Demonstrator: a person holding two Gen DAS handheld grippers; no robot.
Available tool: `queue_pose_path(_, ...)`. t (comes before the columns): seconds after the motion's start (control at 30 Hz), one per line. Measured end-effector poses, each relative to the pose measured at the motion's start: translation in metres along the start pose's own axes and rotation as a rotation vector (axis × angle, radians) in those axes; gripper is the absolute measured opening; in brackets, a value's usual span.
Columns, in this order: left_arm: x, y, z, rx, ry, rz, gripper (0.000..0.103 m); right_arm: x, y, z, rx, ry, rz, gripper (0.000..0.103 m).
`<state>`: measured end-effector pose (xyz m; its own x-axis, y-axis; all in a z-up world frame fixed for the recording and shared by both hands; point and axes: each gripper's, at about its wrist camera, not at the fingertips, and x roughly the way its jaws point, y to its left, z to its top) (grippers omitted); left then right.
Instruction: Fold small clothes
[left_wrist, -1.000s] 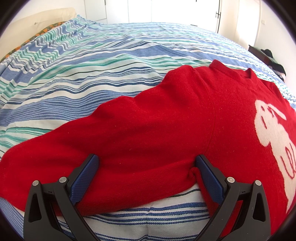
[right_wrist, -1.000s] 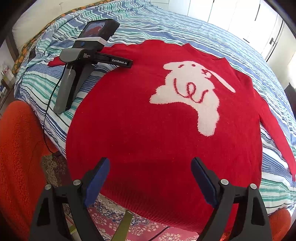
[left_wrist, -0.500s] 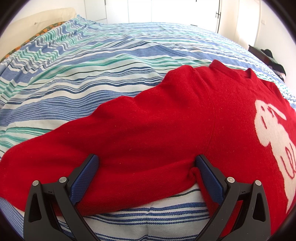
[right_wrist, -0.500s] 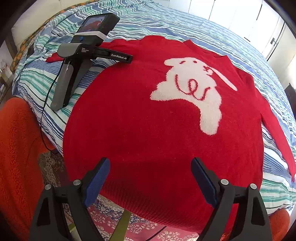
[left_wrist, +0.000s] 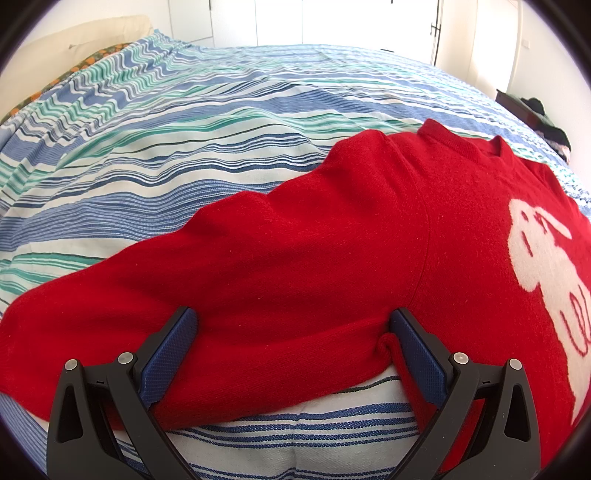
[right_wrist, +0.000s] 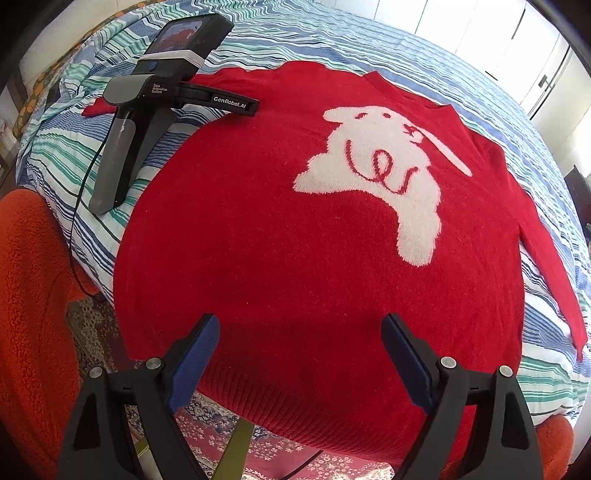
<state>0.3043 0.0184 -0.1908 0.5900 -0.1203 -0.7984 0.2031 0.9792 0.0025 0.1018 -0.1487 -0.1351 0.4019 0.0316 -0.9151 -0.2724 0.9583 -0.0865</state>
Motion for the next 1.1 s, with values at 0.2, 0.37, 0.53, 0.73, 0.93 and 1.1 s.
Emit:
queue_pose_path(0.2, 0.000, 0.000, 0.000, 0.000, 0.000, 0.000, 0.103, 0.000, -0.004, 0.001, 0.023, 0.022, -0.033, 0.088)
queue_pose_path(0.37, 0.000, 0.000, 0.000, 0.000, 0.000, 0.000, 0.103, -0.005, -0.009, 0.003, 0.055, 0.037, -0.069, 0.088)
queue_pose_path(0.53, 0.000, 0.000, 0.000, 0.000, 0.000, 0.000, 0.103, -0.007, -0.014, 0.008, 0.104, 0.050, -0.082, 0.088)
queue_pose_path(0.73, 0.000, 0.000, 0.000, 0.000, 0.000, 0.000, 0.103, -0.013, -0.019, 0.012, 0.137, 0.003, -0.071, 0.088)
queue_pose_path(0.93, 0.000, 0.000, 0.000, 0.000, 0.000, 0.000, 0.103, -0.020, -0.040, -0.007, 0.212, -0.047, -0.042, 0.088)
queue_pose_path(1.1, 0.000, 0.000, 0.000, 0.000, 0.000, 0.000, 0.103, -0.029, -0.071, -0.026, 0.325, -0.112, -0.012, 0.088)
